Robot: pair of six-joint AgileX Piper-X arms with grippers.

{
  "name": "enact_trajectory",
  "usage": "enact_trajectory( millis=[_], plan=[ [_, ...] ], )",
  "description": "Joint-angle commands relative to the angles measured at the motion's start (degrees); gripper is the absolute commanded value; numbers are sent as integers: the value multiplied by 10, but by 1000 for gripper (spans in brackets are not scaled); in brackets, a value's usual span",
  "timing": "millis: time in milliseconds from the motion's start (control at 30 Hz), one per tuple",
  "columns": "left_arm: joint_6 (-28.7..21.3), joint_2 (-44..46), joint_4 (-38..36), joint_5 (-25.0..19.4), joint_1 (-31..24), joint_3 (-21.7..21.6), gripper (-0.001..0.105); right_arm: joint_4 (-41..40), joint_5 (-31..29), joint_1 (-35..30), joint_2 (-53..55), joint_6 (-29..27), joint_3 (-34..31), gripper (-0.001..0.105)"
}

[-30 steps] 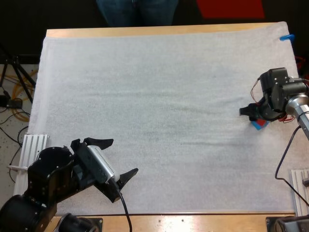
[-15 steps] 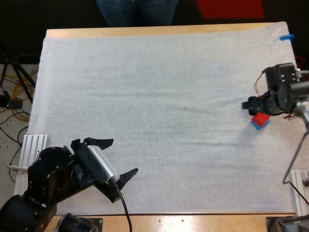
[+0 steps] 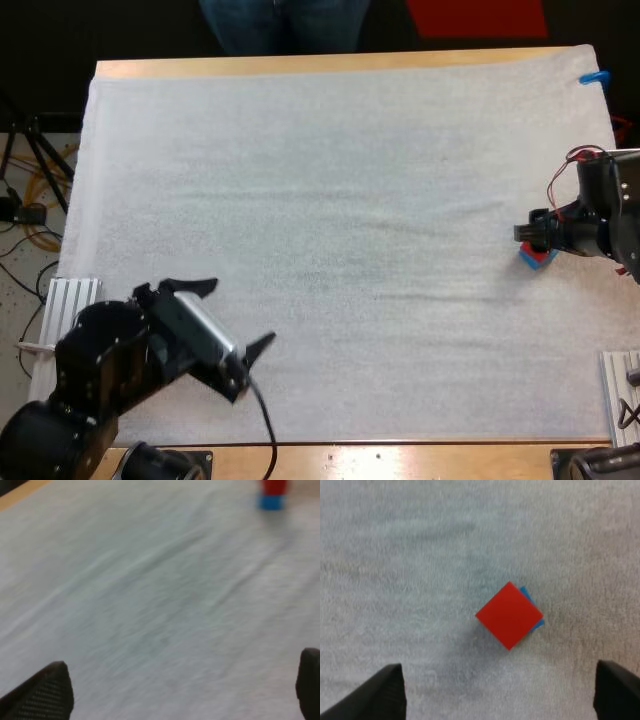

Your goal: Stack red cube on blue cube

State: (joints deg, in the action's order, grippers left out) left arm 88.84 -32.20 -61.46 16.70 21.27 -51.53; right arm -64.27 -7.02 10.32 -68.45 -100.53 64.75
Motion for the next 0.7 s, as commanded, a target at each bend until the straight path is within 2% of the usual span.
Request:
enact_trajectory(
  millis=[0,267,367,500,667],
  plan=[
    [0,-9,5,-20,-17,-4,87,6,4,-7,1,2,4,73],
    [0,-33,38,-15,-198,-4,87,17,-22,-10,42,-16,4,73],
    [0,-25,36,-15,-224,-4,87,18,-22,-16,67,-18,4,73],
    [0,-11,21,-19,-225,-12,87,16,-19,-38,104,-21,4,73],
    [2,12,17,-64,-225,-41,87,10,-18,-55,174,-25,1,73]
  ],
)
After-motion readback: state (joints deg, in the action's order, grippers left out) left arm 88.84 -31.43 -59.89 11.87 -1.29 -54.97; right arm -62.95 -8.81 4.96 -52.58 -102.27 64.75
